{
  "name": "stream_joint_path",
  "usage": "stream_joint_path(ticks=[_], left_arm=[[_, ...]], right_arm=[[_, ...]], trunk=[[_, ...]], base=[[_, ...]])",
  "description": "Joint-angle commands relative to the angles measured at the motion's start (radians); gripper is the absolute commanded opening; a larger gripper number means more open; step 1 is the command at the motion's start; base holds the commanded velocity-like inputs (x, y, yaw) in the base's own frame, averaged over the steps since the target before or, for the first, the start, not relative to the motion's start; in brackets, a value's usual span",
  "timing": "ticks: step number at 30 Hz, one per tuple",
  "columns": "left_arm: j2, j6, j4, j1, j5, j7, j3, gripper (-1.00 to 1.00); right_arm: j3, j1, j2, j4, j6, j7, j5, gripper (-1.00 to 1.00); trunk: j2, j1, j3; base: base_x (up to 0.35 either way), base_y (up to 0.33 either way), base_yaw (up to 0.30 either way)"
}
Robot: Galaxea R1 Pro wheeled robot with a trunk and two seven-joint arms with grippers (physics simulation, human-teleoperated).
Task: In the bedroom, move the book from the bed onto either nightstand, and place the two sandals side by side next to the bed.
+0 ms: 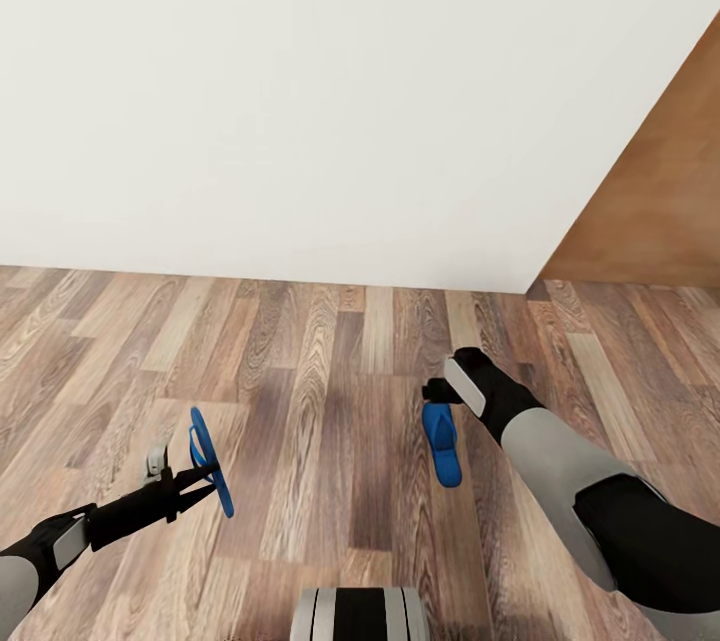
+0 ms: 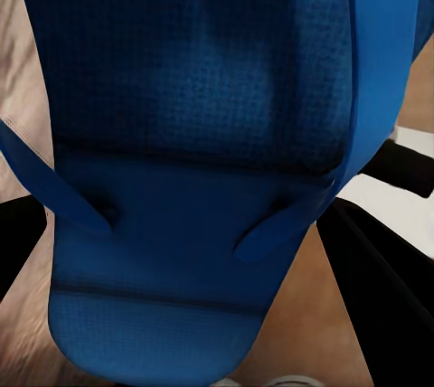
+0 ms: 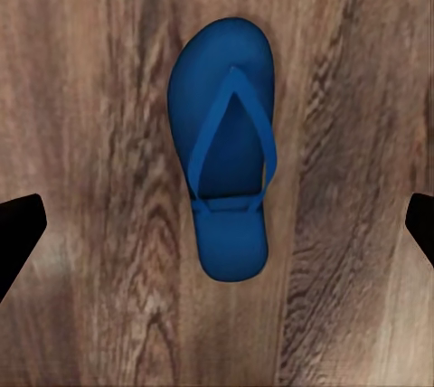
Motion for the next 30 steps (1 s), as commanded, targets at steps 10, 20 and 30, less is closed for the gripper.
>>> stream_joint_path(ticks=[10, 20, 30], left_arm=[[0.001, 0.011, 0.000, 0.000, -0.006, -0.005, 0.008, -1.00], [0.017, 0.011, 0.000, 0.000, -0.003, -0.006, 0.008, -1.00], [0.023, 0.011, 0.000, 0.000, -0.003, -0.026, 0.008, -1.00]], right_arm=[[0.007, -0.027, -0.004, -0.001, 0.004, -0.008, -0.017, 1.00], [0.007, -0.058, -0.005, -0.001, 0.003, 0.031, -0.014, 1.00], [0.007, -0.084, -0.005, -0.001, 0.003, 0.036, -0.012, 1.00]], trunk=[[-0.003, 0.004, -0.039], [-0.005, 0.009, -0.078], [-0.007, 0.013, -0.117]], base=[[0.000, 0.000, 0.000], [0.000, 0.000, 0.000], [0.000, 0.000, 0.000]])
